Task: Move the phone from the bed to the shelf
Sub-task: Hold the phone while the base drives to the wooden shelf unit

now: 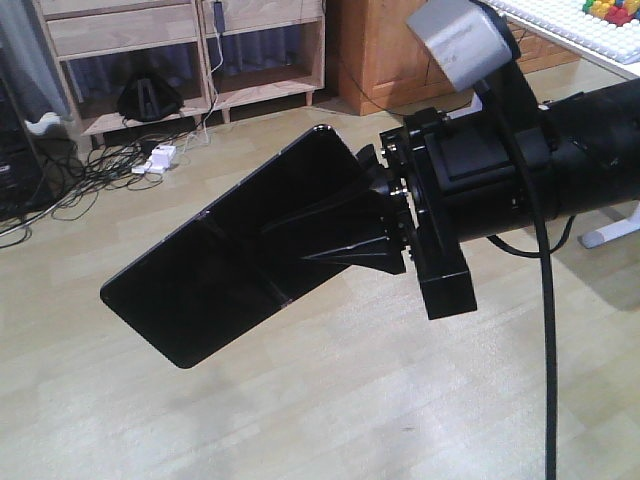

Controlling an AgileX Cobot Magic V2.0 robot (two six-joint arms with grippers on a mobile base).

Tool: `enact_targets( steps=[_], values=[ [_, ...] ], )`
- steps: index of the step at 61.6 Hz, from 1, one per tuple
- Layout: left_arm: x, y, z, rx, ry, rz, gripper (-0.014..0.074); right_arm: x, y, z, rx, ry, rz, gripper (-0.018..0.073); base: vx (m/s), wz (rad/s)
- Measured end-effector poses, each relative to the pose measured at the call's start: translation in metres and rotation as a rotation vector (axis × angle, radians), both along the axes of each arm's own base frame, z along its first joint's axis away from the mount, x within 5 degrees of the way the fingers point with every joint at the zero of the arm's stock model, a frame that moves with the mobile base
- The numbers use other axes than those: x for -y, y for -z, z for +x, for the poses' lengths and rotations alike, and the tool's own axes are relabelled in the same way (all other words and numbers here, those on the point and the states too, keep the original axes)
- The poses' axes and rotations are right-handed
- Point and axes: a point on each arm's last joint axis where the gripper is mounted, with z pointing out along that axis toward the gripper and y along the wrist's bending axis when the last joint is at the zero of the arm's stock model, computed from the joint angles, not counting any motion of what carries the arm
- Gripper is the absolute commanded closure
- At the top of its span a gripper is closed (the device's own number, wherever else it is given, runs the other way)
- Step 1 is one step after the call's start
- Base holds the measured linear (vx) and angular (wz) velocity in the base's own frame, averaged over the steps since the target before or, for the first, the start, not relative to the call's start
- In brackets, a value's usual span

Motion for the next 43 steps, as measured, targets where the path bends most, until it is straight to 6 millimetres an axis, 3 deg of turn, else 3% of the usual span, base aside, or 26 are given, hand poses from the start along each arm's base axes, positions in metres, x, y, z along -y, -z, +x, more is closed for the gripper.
enact_targets(
  steps=[43],
  values=[
    [0.0000,0.0000,0.0000,0.000,0.000,0.000,0.0595,0.0000,0.0000,0.0001,0.000,0.001,0.000,0.0561,0.43,-0.15]
  ],
)
